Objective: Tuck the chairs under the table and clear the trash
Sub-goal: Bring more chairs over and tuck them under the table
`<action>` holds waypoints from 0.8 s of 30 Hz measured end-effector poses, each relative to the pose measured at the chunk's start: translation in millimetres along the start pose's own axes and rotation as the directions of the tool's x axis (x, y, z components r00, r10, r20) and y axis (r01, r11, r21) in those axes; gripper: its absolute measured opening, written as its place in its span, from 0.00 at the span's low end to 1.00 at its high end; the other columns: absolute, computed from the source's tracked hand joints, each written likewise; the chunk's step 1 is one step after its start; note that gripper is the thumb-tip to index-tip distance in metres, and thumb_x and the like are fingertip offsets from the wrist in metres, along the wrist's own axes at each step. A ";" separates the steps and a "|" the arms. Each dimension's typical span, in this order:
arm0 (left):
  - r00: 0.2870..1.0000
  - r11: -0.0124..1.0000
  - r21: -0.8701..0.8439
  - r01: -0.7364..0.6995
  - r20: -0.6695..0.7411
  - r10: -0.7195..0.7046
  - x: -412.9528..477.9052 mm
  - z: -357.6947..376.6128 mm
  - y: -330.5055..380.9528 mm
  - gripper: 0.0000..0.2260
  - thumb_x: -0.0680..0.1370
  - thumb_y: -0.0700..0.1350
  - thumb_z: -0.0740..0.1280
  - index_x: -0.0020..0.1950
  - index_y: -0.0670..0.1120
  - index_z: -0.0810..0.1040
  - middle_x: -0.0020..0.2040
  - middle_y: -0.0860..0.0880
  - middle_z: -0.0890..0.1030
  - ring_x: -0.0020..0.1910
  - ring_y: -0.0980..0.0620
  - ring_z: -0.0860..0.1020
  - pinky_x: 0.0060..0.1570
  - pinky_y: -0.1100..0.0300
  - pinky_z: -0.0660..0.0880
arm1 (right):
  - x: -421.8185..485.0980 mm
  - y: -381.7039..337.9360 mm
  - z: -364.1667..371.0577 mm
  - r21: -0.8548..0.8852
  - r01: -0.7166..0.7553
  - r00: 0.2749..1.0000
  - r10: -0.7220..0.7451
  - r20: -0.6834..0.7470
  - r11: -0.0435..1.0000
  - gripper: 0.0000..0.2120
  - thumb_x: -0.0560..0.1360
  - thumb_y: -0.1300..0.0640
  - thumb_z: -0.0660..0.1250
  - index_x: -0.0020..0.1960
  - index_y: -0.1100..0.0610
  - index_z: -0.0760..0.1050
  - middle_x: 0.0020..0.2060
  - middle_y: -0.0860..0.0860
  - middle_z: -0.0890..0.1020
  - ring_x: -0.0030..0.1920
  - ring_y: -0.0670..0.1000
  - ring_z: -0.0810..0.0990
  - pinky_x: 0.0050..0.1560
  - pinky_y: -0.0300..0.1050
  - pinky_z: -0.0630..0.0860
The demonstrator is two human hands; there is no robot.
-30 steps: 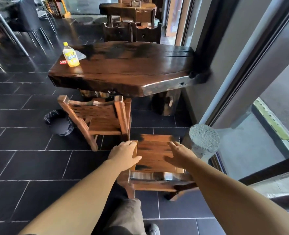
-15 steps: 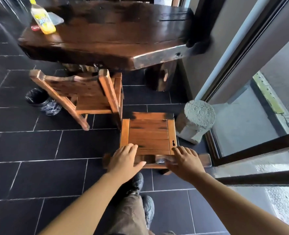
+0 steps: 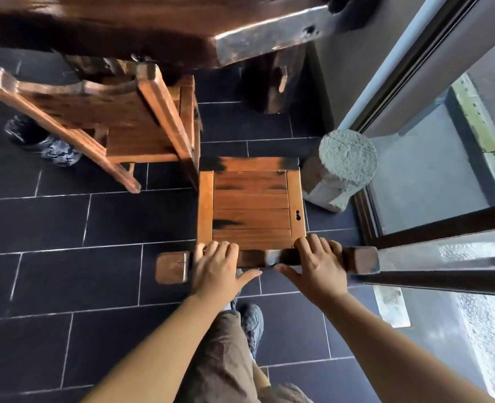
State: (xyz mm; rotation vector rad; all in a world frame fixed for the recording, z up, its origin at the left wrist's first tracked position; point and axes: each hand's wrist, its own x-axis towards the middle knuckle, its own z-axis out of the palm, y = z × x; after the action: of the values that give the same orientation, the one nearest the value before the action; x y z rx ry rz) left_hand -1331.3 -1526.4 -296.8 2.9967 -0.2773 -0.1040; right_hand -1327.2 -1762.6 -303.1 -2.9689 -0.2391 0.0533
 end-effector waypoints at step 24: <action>1.000 1.000 0.015 0.020 0.010 -0.020 113.1 -15.8 -27.0 0.35 0.71 0.77 0.49 0.48 0.48 0.79 0.45 0.51 0.81 0.46 0.47 0.76 0.49 0.50 0.67 | 116.6 14.0 1.1 -0.027 0.044 0.994 -0.047 -0.098 0.999 0.27 0.69 0.30 0.65 0.46 0.54 0.72 0.41 0.51 0.75 0.44 0.58 0.78 0.56 0.56 0.68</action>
State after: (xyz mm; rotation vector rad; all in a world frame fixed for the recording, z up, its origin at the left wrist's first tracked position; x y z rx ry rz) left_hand -1214.3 -1519.4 -291.2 3.0150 -0.2500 -0.1205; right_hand -1210.0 -1757.1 -309.1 -2.9783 -0.2963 -0.1017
